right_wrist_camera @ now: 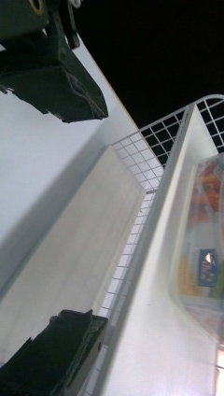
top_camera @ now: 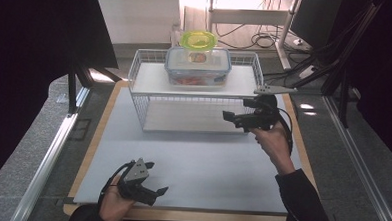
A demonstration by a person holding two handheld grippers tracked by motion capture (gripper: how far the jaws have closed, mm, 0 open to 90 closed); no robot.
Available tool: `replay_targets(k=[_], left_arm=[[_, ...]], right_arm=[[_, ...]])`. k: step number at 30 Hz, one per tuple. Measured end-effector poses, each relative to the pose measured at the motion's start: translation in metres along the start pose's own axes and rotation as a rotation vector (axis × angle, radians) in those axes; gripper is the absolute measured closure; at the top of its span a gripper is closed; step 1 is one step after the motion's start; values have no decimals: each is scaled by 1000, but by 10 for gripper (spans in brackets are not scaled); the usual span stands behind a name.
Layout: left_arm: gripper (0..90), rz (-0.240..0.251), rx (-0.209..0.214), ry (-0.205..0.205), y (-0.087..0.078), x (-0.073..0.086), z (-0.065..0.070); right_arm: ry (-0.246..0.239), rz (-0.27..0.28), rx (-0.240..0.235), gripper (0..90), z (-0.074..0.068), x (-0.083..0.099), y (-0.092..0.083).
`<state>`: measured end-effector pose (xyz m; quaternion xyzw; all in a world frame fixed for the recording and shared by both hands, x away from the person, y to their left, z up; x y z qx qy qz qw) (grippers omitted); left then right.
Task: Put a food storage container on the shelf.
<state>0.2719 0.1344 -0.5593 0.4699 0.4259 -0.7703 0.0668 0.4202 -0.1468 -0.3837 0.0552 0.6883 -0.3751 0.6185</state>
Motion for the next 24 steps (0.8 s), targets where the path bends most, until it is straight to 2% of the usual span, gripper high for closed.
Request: replay_targets(k=[2, 7, 12, 17, 24], left_arm=[[55, -4, -1, 4, 0, 0, 0], [55, -8, -4, 9, 1, 1, 0], [53, -8, -5, 13, 1, 1, 0], [53, -15, -10, 18, 2, 1, 1], [52, -13, -9, 19, 2, 1, 1]], right_arm=[[11, 15, -3, 22, -4, 6, -5], [11, 11, 8, 17, -14, 24, -14], [-22, -31, 31, 14, -20, 49, -17], [-18, -70, 37, 15, -18, 77, -13], [-12, -80, 75, 15, -19, 108, -17]])
Point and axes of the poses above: each handheld gripper's, and its own axes: y roughly forward along the jaws, x roughly out of its underside, z roughly to its right, the point moved 6 cm from there along y, roughly forward along the jaws, and after that the axes turned 14 degrees about -y, right-handed, at the moved point
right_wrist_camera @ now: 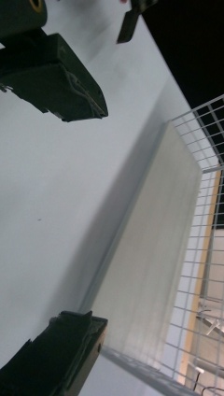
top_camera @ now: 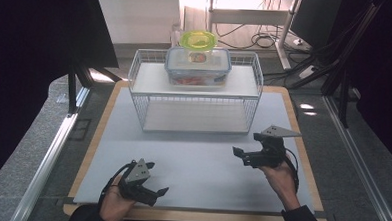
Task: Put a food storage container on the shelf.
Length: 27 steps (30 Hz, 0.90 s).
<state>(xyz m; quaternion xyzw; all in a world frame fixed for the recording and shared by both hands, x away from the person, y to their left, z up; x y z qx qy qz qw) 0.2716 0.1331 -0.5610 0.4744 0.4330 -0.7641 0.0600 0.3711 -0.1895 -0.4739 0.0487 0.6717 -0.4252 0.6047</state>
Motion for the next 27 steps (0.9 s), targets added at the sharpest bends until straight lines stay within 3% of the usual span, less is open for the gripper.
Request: replay_targets(k=[6, 11, 15, 20, 24, 27], left_arm=[[52, 0, 0, 2, 0, 0, 1], [51, -2, 2, 5, 0, 0, 1], [50, -7, 1, 9, 1, 1, 1], [47, -15, 2, 16, 3, 1, 2], [46, -22, 2, 15, 3, 2, 2], [47, -26, 1, 18, 4, 2, 2]], right_arm=[[0, -23, 9, 15, -7, 23, -2], [-39, -57, 36, 13, -14, 38, -4], [-10, -71, 11, 13, -19, 51, -3], [-18, -137, -5, 15, -24, 68, 1], [-62, -204, 19, 15, -26, 77, 5], [-65, -221, 24, 15, -25, 80, 8]])
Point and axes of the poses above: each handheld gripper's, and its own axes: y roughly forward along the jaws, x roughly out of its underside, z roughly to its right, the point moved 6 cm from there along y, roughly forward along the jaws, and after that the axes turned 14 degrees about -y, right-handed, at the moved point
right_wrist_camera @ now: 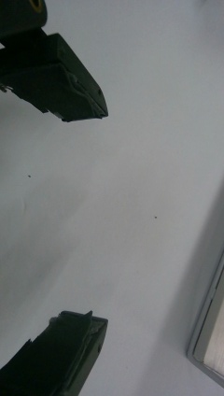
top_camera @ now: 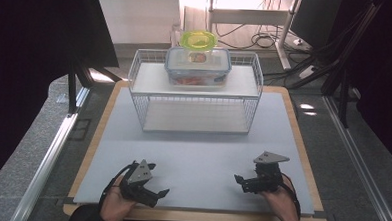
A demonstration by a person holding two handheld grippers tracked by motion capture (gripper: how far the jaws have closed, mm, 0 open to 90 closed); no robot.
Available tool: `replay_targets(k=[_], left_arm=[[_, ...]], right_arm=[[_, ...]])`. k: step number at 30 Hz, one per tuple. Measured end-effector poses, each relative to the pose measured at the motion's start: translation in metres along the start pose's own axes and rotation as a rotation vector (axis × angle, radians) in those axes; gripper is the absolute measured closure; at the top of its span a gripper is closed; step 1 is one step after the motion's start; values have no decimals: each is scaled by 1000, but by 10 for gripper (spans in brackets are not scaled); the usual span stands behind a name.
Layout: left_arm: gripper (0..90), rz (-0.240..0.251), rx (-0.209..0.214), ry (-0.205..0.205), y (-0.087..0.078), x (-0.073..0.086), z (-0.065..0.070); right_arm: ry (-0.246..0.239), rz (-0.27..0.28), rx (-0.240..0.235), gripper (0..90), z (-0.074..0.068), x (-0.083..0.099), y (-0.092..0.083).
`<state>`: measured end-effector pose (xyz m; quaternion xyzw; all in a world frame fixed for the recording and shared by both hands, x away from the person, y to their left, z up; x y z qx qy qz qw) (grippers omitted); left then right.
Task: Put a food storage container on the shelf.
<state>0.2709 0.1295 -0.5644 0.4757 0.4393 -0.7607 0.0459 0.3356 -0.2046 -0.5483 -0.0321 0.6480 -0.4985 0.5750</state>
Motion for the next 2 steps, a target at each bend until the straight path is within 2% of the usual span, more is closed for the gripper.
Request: replay_targets(k=[2], left_arm=[[47, 0, 1, -2, 0, 0, 0]], right_arm=[[0, -2, 1, 15, 0, 0, 1]])
Point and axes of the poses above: each handheld gripper's, and its own axes: y roughly forward along the jaws, x roughly out of its underside, z roughly to its right, the point moved 6 cm from there along y, roughly forward along the jaws, and after that the axes turned 14 degrees about -y, right-handed, at the moved point
